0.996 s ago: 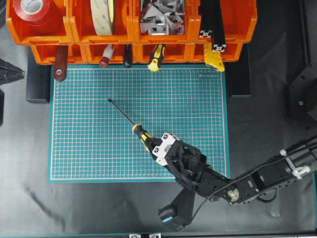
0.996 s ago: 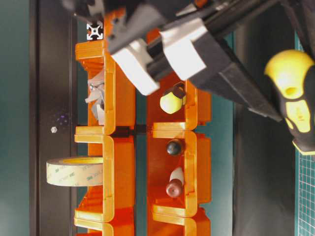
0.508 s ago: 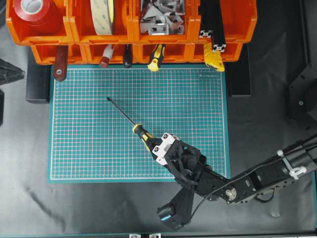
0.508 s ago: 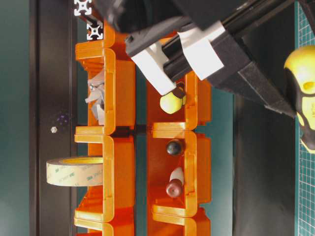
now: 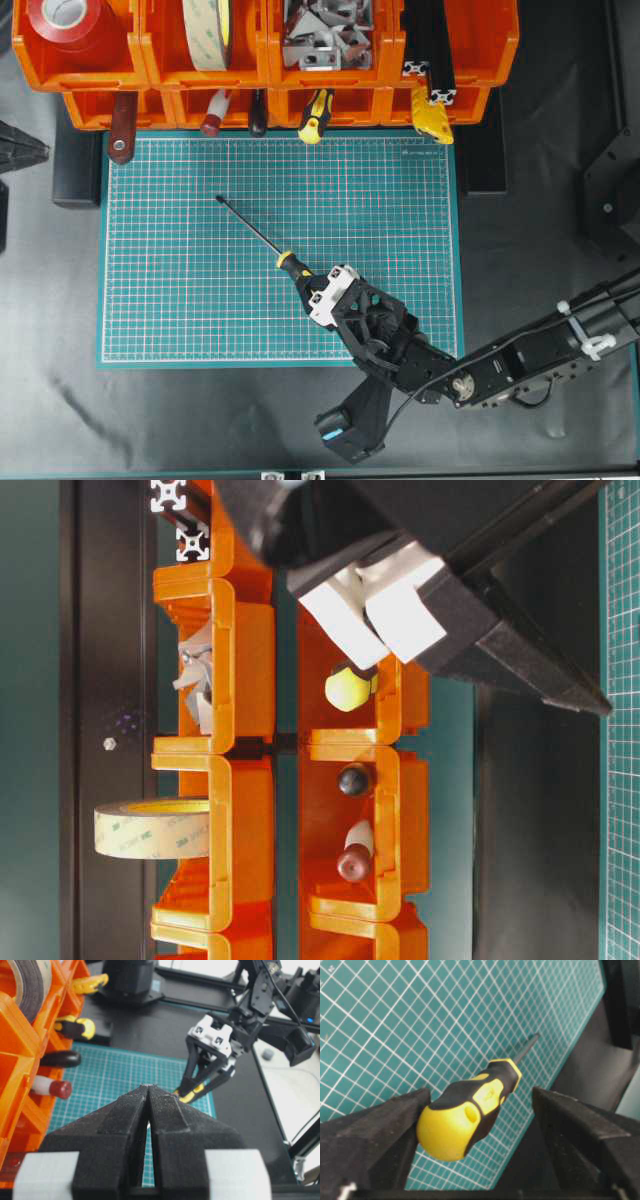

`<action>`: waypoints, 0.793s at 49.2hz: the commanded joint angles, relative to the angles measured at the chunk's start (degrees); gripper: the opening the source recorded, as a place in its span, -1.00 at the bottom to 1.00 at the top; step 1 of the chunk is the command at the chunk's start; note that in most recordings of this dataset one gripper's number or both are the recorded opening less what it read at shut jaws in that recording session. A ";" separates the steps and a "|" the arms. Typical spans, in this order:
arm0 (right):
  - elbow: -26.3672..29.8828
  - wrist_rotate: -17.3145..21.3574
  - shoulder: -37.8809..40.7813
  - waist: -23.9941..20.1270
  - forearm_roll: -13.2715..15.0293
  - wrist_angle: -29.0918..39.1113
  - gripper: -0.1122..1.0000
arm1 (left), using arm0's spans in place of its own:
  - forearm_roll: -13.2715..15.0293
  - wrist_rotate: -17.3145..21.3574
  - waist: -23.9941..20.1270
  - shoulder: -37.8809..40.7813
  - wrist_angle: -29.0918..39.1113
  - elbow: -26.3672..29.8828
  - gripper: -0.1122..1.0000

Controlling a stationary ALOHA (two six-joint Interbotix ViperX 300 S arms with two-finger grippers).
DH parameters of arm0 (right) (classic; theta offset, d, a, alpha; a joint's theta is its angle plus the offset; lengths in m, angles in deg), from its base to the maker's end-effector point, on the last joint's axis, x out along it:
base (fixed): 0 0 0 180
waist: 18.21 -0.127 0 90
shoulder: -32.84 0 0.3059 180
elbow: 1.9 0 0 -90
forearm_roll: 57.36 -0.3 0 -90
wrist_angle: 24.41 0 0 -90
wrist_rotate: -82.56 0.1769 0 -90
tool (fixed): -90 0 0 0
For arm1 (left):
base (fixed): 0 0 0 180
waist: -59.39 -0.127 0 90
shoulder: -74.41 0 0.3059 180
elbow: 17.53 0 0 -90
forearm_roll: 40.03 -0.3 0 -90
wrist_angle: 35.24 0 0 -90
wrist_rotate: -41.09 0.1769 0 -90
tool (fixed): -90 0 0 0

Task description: Pick screwdriver from container rack with right arm.

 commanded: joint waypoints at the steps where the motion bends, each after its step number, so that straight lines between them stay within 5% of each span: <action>1: 0.97 0.18 -0.88 -0.18 -0.35 -0.26 0.66 | -0.09 -0.09 0.26 0.35 -0.18 1.49 -0.80; 27: 2.72 1.14 -0.09 -0.18 -2.29 0.26 0.68 | -0.18 -0.09 0.62 0.18 -0.18 1.58 -0.80; 39: 3.60 9.67 -2.55 -0.18 -2.29 6.15 0.68 | -0.18 0.00 0.62 -0.09 -0.18 1.58 -0.80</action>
